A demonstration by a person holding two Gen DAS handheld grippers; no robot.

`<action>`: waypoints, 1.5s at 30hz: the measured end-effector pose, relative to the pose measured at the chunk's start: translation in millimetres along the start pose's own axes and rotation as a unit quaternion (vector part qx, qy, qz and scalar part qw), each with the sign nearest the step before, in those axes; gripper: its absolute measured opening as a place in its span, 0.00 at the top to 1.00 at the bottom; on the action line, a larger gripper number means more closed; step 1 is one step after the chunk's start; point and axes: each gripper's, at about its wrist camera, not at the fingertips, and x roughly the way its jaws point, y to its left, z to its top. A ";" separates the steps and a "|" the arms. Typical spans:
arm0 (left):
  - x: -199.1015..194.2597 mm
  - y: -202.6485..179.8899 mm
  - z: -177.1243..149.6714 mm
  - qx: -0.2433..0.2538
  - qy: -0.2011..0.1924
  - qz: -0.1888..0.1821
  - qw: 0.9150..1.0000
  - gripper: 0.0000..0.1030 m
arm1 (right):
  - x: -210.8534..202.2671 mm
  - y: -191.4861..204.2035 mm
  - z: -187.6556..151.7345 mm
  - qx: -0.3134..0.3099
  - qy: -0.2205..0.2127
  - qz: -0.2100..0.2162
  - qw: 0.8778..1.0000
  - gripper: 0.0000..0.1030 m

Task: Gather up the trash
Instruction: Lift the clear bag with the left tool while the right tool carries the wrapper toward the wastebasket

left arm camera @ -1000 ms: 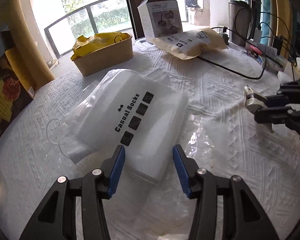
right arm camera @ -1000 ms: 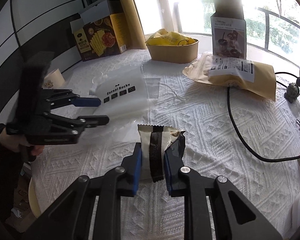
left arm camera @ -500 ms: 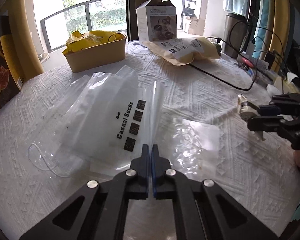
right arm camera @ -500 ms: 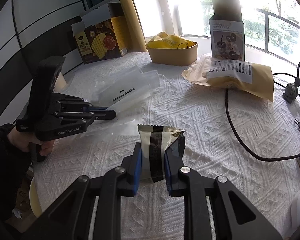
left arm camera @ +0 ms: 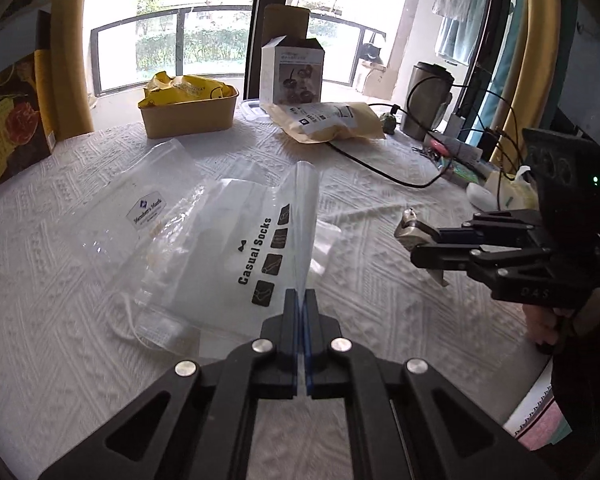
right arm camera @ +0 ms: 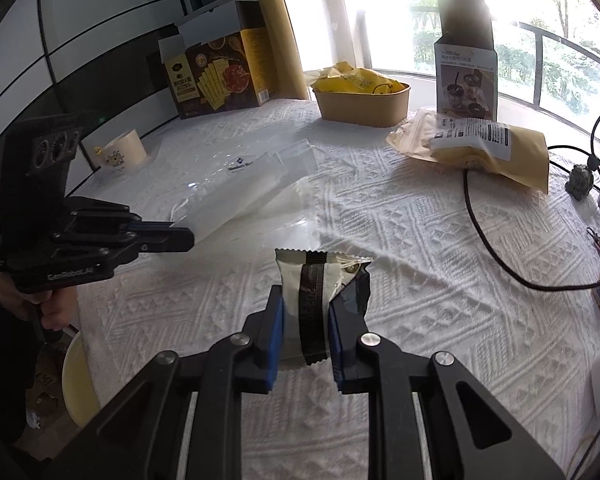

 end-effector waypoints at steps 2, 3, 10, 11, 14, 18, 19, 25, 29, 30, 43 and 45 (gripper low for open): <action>-12.6 -2.4 -7.4 -0.008 -0.013 -0.010 1.000 0.99 | -6.4 5.6 -6.1 0.002 -0.001 0.001 1.000 0.82; -18.0 -4.0 -10.3 -0.011 -0.016 -0.014 1.000 0.99 | -9.1 8.2 -8.6 0.003 -0.002 0.002 1.000 0.82; -70.7 -17.6 -47.1 -0.036 -0.075 0.007 0.996 0.99 | -30.0 30.5 -25.4 0.000 -0.009 0.006 1.000 0.82; -81.8 -18.9 -54.2 -0.038 -0.094 0.020 0.995 0.99 | -32.3 34.2 -27.5 -0.002 -0.010 0.007 1.000 0.82; -107.5 -14.8 -73.0 -0.052 -0.151 0.055 0.986 0.99 | -37.6 45.3 -34.1 -0.007 -0.012 0.010 1.000 0.82; -123.7 6.3 -87.8 -0.105 -0.173 0.084 0.976 0.99 | -40.4 61.4 -41.6 -0.015 -0.009 0.015 1.000 0.82; -129.0 10.7 -91.2 -0.114 -0.179 0.089 0.973 0.99 | -40.7 65.5 -42.9 -0.018 -0.009 0.016 1.000 0.82; -159.2 21.0 -98.2 -0.118 -0.227 0.128 0.958 0.99 | -47.9 83.1 -44.8 -0.030 -0.019 0.023 0.999 0.82; -175.2 18.7 -98.9 -0.111 -0.246 0.144 0.952 0.99 | -53.2 93.2 -44.0 -0.039 -0.025 0.022 0.999 0.82; -179.4 16.1 -98.9 -0.106 -0.256 0.150 0.949 0.99 | -55.0 96.3 -44.0 -0.042 -0.027 0.022 0.999 0.82; -183.3 23.2 -117.0 -0.116 -0.285 0.150 0.940 0.99 | -50.7 125.8 -49.8 -0.064 -0.030 0.034 0.997 0.82; -177.7 30.3 -130.8 -0.132 -0.275 0.152 0.940 0.99 | -40.7 133.9 -44.3 -0.075 -0.026 0.040 0.996 0.82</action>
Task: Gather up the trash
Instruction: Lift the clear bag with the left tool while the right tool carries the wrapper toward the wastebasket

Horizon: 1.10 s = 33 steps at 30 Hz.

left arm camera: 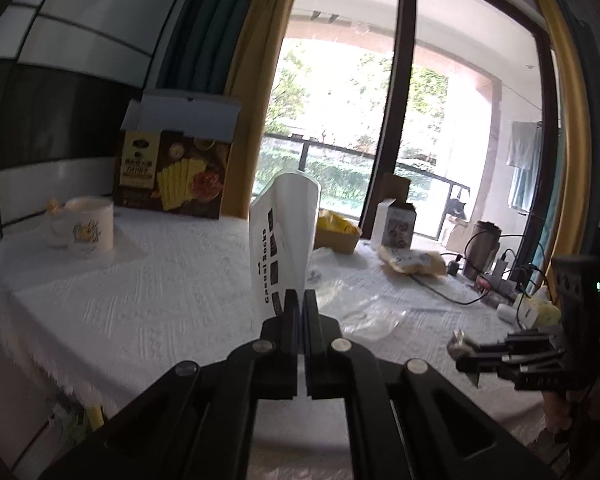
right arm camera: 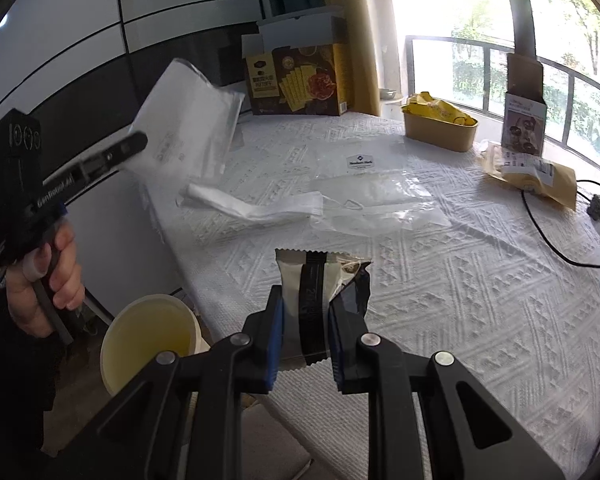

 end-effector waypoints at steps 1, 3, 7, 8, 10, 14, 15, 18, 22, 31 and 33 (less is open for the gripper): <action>0.2 6.2 -6.2 -0.009 0.006 0.003 1.000 0.99 | 7.3 4.1 4.6 -0.006 0.002 0.004 1.000 0.82; -0.3 17.3 -15.8 -0.021 0.013 0.011 1.000 0.99 | 23.1 12.2 14.3 -0.017 0.006 0.013 1.000 0.82; -0.8 42.2 -26.0 -0.040 0.019 0.024 0.999 0.99 | 70.0 32.1 39.9 -0.039 0.024 0.037 0.998 0.82; 0.6 49.1 -27.1 -0.044 0.022 0.025 0.998 0.99 | 80.4 36.8 45.4 -0.042 0.027 0.042 0.998 0.82; 3.1 58.8 -28.3 -0.052 0.027 0.029 0.998 0.99 | 104.4 41.1 57.5 -0.044 0.033 0.052 0.997 0.82; -1.0 73.0 -23.1 -0.055 0.023 0.045 0.997 0.99 | 143.8 49.9 75.3 -0.047 0.050 0.062 0.996 0.82; -4.3 74.7 -20.0 -0.049 0.018 0.052 0.997 0.99 | 148.4 53.5 76.5 -0.050 0.052 0.063 0.995 0.82; -21.0 82.8 -10.4 -0.035 -0.002 0.077 0.996 0.99 | 158.6 63.1 77.9 -0.061 0.056 0.063 0.995 0.82; -50.4 91.9 -0.7 -0.028 -0.029 0.100 0.994 0.99 | 156.3 71.5 74.3 -0.071 0.049 0.058 0.995 0.82; -104.9 74.7 -3.1 0.000 -0.040 0.111 0.993 0.99 | 109.8 99.3 64.0 -0.098 0.022 0.054 0.993 0.82; -112.6 70.1 -9.1 0.004 -0.032 0.111 0.993 0.99 | 99.3 104.3 60.8 -0.100 0.017 0.054 0.993 0.82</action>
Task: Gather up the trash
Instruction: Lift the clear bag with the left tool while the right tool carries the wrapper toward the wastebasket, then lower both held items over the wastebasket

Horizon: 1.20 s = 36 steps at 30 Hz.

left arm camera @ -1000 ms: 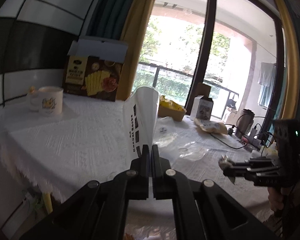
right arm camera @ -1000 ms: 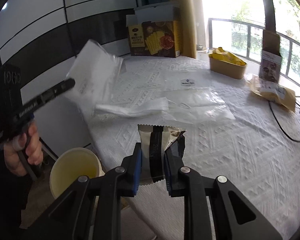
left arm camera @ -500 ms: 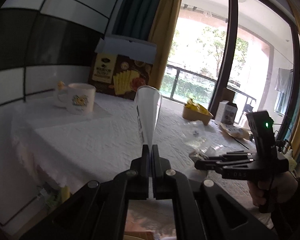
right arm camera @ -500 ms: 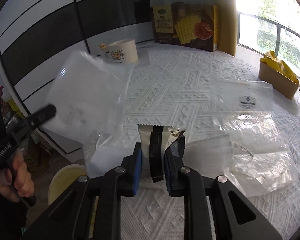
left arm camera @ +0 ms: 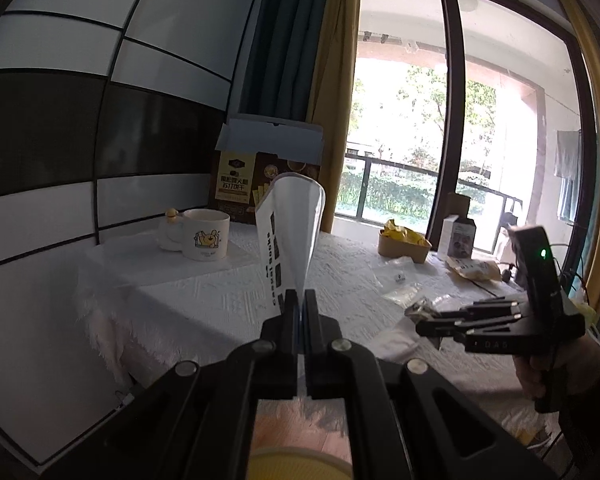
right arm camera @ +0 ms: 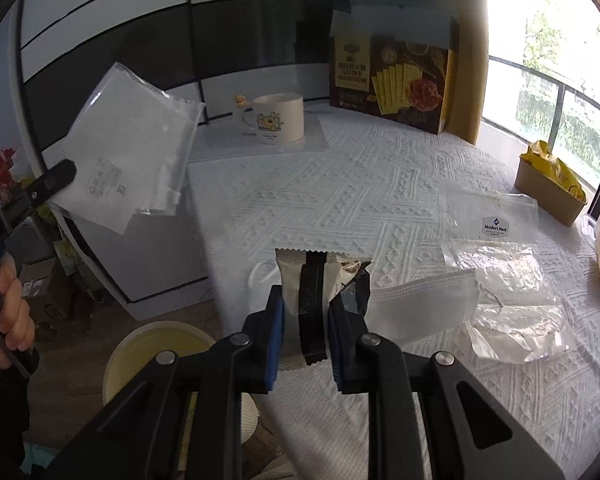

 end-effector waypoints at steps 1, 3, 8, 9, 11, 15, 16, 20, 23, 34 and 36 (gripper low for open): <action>-5.0 -1.2 -3.9 0.001 0.003 0.000 1.000 0.99 | -5.2 3.2 -2.3 0.000 -0.002 0.000 1.000 0.82; -12.8 -2.6 -11.0 0.000 0.013 -0.006 1.000 0.99 | -14.1 12.0 -8.4 -0.003 -0.004 0.001 1.000 0.82; -30.5 -5.0 -33.7 -0.005 0.047 -0.011 0.999 0.99 | -28.8 34.4 -26.0 -0.008 -0.003 0.006 1.000 0.82; -33.4 -5.0 -38.2 -0.005 0.053 -0.012 0.999 0.99 | -29.8 37.4 -28.4 -0.008 -0.002 0.008 1.000 0.82; -38.5 -4.7 -45.9 -0.004 0.062 -0.010 0.998 0.99 | -33.5 45.6 -36.2 -0.009 -0.001 0.011 1.000 0.82; -47.2 -1.9 -61.4 -0.009 0.081 -0.006 0.997 0.99 | -37.9 61.0 -52.1 -0.005 0.001 0.020 1.000 0.82; -49.2 -1.2 -65.5 -0.011 0.085 -0.005 0.996 0.99 | -38.2 62.9 -55.1 -0.004 0.002 0.022 1.000 0.82; -54.0 0.5 -81.4 -0.017 0.101 -0.001 0.995 0.99 | -37.3 72.1 -65.9 0.001 0.007 0.029 1.000 0.82; -53.7 2.4 -92.6 -0.025 0.114 0.000 0.993 0.99 | -36.6 81.0 -74.7 0.000 0.014 0.034 0.999 0.82; -32.6 8.1 -140.0 -0.047 0.180 0.003 0.983 0.99 | -20.2 101.2 -109.4 0.007 0.044 0.059 0.997 0.82; -26.6 9.7 -148.7 -0.048 0.197 -0.001 0.979 0.98 | -14.0 101.7 -111.9 0.011 0.049 0.064 0.997 0.82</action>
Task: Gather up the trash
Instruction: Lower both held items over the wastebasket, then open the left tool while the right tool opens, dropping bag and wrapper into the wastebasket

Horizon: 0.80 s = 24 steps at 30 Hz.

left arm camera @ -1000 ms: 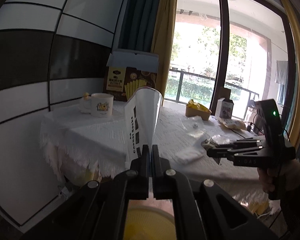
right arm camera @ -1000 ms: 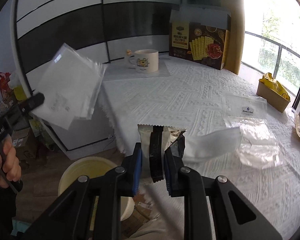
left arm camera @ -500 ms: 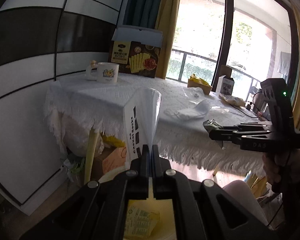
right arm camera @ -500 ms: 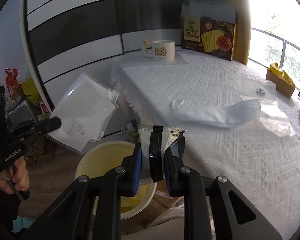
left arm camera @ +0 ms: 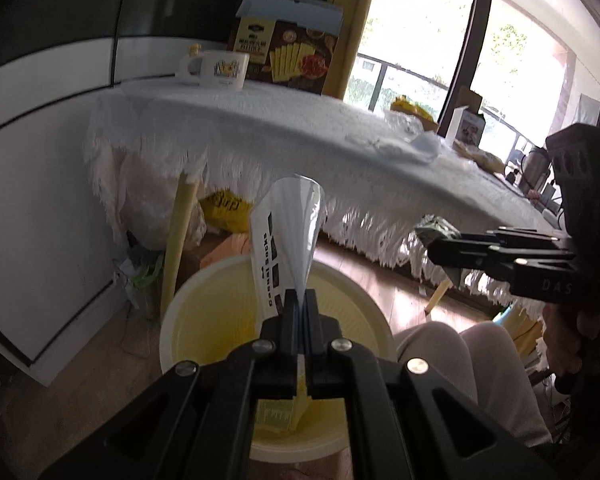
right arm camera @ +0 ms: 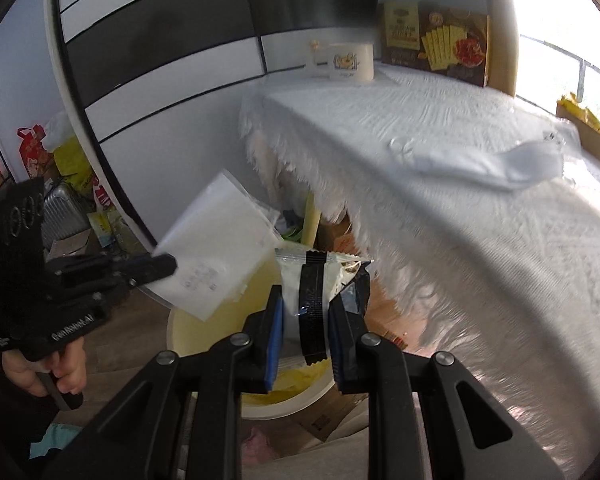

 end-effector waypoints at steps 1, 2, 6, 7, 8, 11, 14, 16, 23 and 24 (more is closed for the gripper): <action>4.5 1.4 -2.5 0.001 0.009 0.000 1.000 0.98 | 3.2 0.2 -2.5 0.002 0.003 0.004 1.000 0.82; 8.6 3.3 -4.7 0.001 0.016 0.003 1.000 0.98 | 6.5 0.7 -3.5 0.003 0.007 0.006 1.000 0.82; 20.2 13.6 -8.9 -0.012 0.035 0.010 0.999 0.98 | 22.2 -0.7 -4.9 0.004 0.023 0.012 1.000 0.82; 22.7 15.5 -9.0 -0.015 0.039 0.010 0.999 0.98 | 24.7 -0.7 -4.8 0.005 0.025 0.014 1.000 0.82; 25.6 17.4 -10.0 -0.017 0.044 0.011 0.999 0.98 | 28.1 -1.0 -4.8 0.006 0.028 0.016 0.999 0.82; 29.7 18.7 -11.7 -0.016 0.053 0.015 0.998 0.97 | 33.7 -2.3 -3.3 0.006 0.032 0.021 0.999 0.82; 31.7 20.4 -13.0 -0.016 0.055 0.017 0.998 0.92 | 40.5 -4.9 -1.7 0.006 0.036 0.028 0.999 0.82; 32.7 22.1 -12.3 -0.019 0.057 0.017 0.998 0.86 | 44.0 -4.8 -2.7 0.005 0.041 0.029 0.999 0.82; 25.0 23.4 -10.3 -0.020 0.051 0.020 0.998 0.72 | 51.0 -1.8 -1.9 0.002 0.051 0.037 0.998 0.80; 23.4 22.5 -9.5 -0.018 0.049 0.021 0.998 0.72 | 51.1 -1.4 -1.7 0.002 0.051 0.038 0.998 0.80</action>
